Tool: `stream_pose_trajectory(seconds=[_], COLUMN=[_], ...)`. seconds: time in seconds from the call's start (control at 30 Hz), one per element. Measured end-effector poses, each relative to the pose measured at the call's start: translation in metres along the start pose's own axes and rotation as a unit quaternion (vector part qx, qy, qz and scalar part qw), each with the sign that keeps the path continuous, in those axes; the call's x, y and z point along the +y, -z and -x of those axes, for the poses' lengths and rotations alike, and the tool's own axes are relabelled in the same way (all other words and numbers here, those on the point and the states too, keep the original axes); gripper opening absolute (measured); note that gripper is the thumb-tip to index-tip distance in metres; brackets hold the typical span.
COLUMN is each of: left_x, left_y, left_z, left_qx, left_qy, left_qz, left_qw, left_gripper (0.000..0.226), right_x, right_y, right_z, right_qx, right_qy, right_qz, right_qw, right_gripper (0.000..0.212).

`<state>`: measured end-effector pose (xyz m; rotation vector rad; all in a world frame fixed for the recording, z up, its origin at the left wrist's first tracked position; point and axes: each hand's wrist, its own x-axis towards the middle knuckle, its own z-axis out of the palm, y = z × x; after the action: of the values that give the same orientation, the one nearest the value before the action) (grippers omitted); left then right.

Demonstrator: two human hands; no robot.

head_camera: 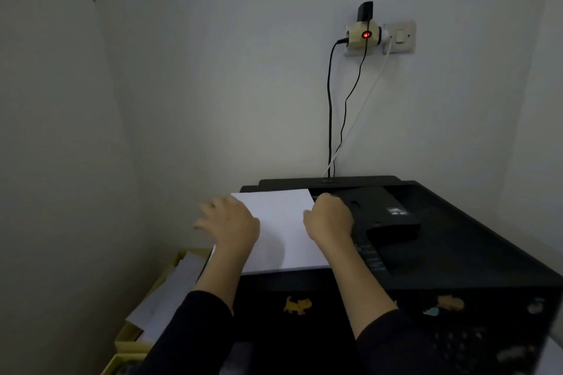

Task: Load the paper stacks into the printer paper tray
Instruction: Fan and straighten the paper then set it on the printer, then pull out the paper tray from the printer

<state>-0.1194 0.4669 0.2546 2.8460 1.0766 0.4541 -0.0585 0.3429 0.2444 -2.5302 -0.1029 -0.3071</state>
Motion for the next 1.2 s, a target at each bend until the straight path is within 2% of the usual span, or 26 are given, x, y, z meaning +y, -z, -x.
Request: stream_pose_trajectory(seconds=[0.07, 0.17, 0.27, 0.33, 0.43, 0.5, 0.6, 0.67, 0.73, 0.8, 0.83, 0.9, 0.93, 1.0, 1.03, 1.1, 1.13, 1.2], left_x=[0.006, 0.018, 0.031, 0.038, 0.044, 0.045, 0.042, 0.040, 0.037, 0.036, 0.035, 0.035, 0.036, 0.036, 0.035, 0.033, 0.033, 0.034], left_y=[0.000, -0.006, -0.015, -0.024, -0.048, -0.071, -0.115, -0.144, -0.170, -0.191, -0.198, -0.200, -0.200, -0.200, -0.201, -0.208, -0.209, -0.213], left_z=[0.015, 0.044, 0.079, 0.107, 0.152, 0.182, 0.224, 0.245, 0.259, 0.264, 0.264, 0.259, 0.256, 0.249, 0.245, 0.235, 0.231, 0.225], left_qx=[0.083, 0.185, 0.232, 0.247, 0.278, 0.289, 0.254, 0.189, 0.071, -0.077, -0.135, -0.234, -0.283, -0.344, -0.351, -0.358, -0.362, -0.357], left_qy=[-0.038, -0.113, -0.168, -0.186, -0.203, -0.210, -0.233, -0.237, -0.176, -0.057, 0.010, 0.147, 0.209, 0.300, 0.326, 0.338, 0.336, 0.339], left_qz=[0.083, 0.185, 0.248, 0.277, 0.311, 0.325, 0.336, 0.327, 0.349, 0.396, 0.424, 0.499, 0.539, 0.620, 0.653, 0.708, 0.726, 0.749], left_qw=[0.992, 0.958, 0.925, 0.910, 0.886, 0.876, 0.877, 0.895, 0.917, 0.913, 0.895, 0.821, 0.766, 0.638, 0.587, 0.506, 0.478, 0.445], left_gripper=[0.047, 0.049, 0.054, 0.053, 0.048, 0.041, 0.028, 0.021, 0.018, 0.022, 0.030, 0.048, 0.060, 0.081, 0.086, 0.087, 0.087, 0.085], right_x=[0.007, 0.022, 0.047, 0.069, 0.110, 0.140, 0.181, 0.204, 0.222, 0.237, 0.241, 0.246, 0.247, 0.249, 0.250, 0.251, 0.251, 0.250], right_y=[0.009, 0.024, 0.029, 0.027, 0.012, -0.004, -0.030, -0.044, -0.057, -0.068, -0.072, -0.077, -0.077, -0.074, -0.073, -0.074, -0.076, -0.079], right_z=[0.010, 0.031, 0.054, 0.075, 0.109, 0.133, 0.166, 0.182, 0.191, 0.194, 0.194, 0.191, 0.188, 0.182, 0.179, 0.177, 0.178, 0.177], right_qx=[0.032, 0.078, 0.130, 0.203, 0.347, 0.373, 0.322, 0.257, 0.174, 0.086, 0.048, -0.016, -0.042, -0.086, -0.099, -0.110, -0.109, -0.094], right_qy=[0.027, 0.080, 0.125, 0.162, 0.204, 0.205, 0.134, 0.031, -0.127, -0.268, -0.318, -0.390, -0.415, -0.453, -0.465, -0.472, -0.473, -0.474], right_qz=[-0.034, -0.080, -0.149, -0.192, -0.180, -0.166, -0.196, -0.247, -0.321, -0.372, -0.393, -0.444, -0.485, -0.581, -0.618, -0.669, -0.689, -0.722], right_qw=[0.999, 0.991, 0.972, 0.947, 0.897, 0.889, 0.916, 0.934, 0.922, 0.884, 0.862, 0.807, 0.769, 0.670, 0.626, 0.563, 0.539, 0.496], right_gripper=[0.031, 0.042, 0.046, 0.041, 0.031, 0.028, 0.026, 0.024, 0.021, 0.024, 0.030, 0.045, 0.054, 0.073, 0.081, 0.092, 0.095, 0.094])
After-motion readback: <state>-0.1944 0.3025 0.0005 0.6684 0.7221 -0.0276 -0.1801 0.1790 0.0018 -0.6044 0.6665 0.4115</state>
